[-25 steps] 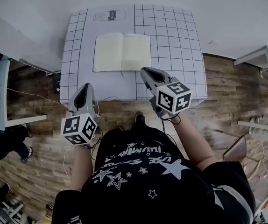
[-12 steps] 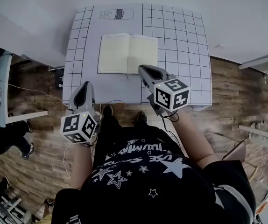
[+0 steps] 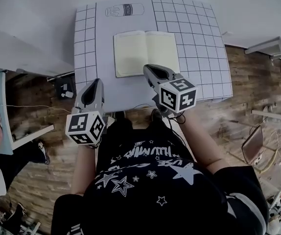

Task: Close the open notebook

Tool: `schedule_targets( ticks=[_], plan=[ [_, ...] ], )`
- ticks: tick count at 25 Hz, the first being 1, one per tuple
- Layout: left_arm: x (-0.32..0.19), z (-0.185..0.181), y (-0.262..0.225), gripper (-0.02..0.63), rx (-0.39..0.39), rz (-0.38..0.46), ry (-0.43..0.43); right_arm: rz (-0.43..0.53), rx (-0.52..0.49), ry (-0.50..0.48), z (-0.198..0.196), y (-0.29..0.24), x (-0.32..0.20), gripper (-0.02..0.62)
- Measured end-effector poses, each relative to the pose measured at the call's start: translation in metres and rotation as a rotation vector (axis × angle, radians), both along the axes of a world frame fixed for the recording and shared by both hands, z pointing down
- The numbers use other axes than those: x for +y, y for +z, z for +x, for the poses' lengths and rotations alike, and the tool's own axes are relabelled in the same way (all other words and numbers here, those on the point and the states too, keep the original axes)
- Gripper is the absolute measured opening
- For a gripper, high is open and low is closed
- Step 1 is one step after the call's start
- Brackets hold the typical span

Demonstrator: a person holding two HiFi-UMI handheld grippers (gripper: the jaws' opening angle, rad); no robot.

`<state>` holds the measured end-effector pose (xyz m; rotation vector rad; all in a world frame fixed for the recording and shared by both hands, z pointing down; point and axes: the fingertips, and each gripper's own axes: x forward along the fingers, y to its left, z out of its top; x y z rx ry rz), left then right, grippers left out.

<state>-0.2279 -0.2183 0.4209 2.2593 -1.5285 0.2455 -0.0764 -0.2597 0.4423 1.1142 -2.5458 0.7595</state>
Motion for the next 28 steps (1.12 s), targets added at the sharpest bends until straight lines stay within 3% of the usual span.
schedule_targets(
  ticks=[4, 11, 14, 21, 28],
  plan=[
    [-0.010, -0.029, 0.011, 0.009, 0.009, -0.019, 0.046, -0.014, 0.034, 0.013, -0.034, 0.015, 0.005, 0.017],
    [-0.018, -0.059, 0.037, 0.009, 0.007, -0.043, 0.149, -0.122, 0.152, -0.002, -0.084, 0.065, 0.013, 0.020],
    [-0.020, -0.070, 0.045, 0.009, 0.020, -0.055, 0.166, -0.121, 0.216, -0.017, -0.102, 0.078, 0.013, 0.085],
    [-0.015, -0.088, 0.054, 0.009, 0.056, -0.077, 0.178, -0.140, 0.492, -0.008, -0.106, 0.110, 0.012, 0.130],
    [-0.011, -0.101, 0.055, 0.009, 0.066, -0.075, 0.201, -0.108, 0.666, -0.042, -0.106, 0.123, 0.009, 0.137]
  ],
)
